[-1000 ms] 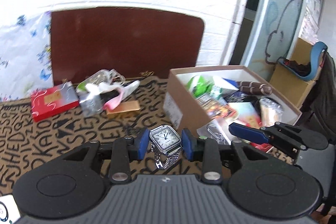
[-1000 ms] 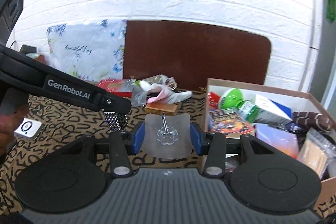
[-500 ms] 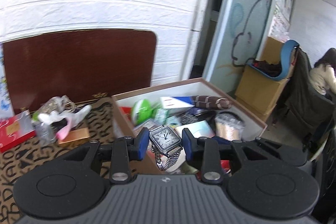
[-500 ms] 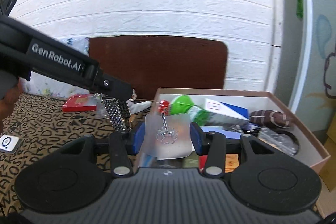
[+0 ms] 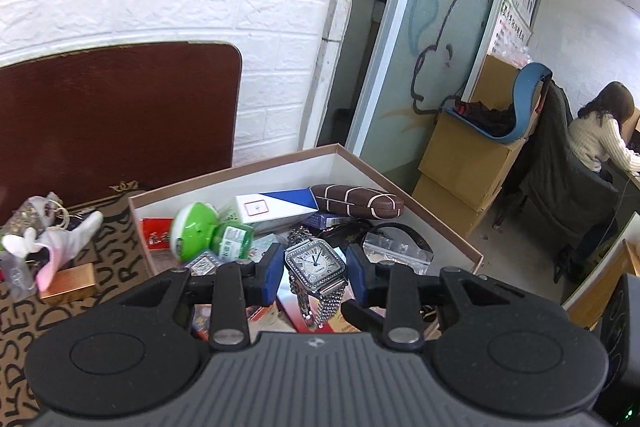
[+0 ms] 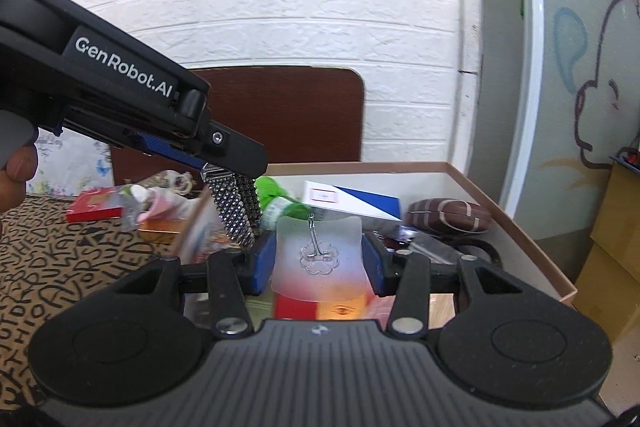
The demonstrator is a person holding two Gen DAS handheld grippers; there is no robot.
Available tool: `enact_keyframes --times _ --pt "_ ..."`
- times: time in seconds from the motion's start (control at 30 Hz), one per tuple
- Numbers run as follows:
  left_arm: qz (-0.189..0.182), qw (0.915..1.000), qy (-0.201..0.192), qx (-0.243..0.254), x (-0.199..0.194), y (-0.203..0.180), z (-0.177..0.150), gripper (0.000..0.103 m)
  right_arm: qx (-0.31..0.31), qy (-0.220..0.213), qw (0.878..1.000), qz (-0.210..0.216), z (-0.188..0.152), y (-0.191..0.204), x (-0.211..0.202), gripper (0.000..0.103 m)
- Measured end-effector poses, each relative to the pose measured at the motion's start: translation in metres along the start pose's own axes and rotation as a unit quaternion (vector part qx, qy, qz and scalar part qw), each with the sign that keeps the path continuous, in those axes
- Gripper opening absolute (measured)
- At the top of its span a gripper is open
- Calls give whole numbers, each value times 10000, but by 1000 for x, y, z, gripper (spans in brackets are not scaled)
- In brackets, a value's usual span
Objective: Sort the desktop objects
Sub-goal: 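Lower the watch into the box and open the left gripper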
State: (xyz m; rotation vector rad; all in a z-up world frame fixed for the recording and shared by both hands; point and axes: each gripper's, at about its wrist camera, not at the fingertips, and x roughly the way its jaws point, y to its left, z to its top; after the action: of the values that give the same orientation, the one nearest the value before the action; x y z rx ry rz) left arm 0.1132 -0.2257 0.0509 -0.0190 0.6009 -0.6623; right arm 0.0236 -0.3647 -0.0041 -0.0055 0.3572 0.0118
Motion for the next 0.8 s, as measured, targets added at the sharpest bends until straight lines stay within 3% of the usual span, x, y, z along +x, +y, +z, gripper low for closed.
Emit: enact_keyframes --times 0.57,0.8 --pt "125 9993 261 -226 73 16 30 36 -491 305 9983 -51 17 -30 77 46" --pt "123 9987 377 -322 92 26 33 36 -551 577 9967 123 25 -33 100 46"
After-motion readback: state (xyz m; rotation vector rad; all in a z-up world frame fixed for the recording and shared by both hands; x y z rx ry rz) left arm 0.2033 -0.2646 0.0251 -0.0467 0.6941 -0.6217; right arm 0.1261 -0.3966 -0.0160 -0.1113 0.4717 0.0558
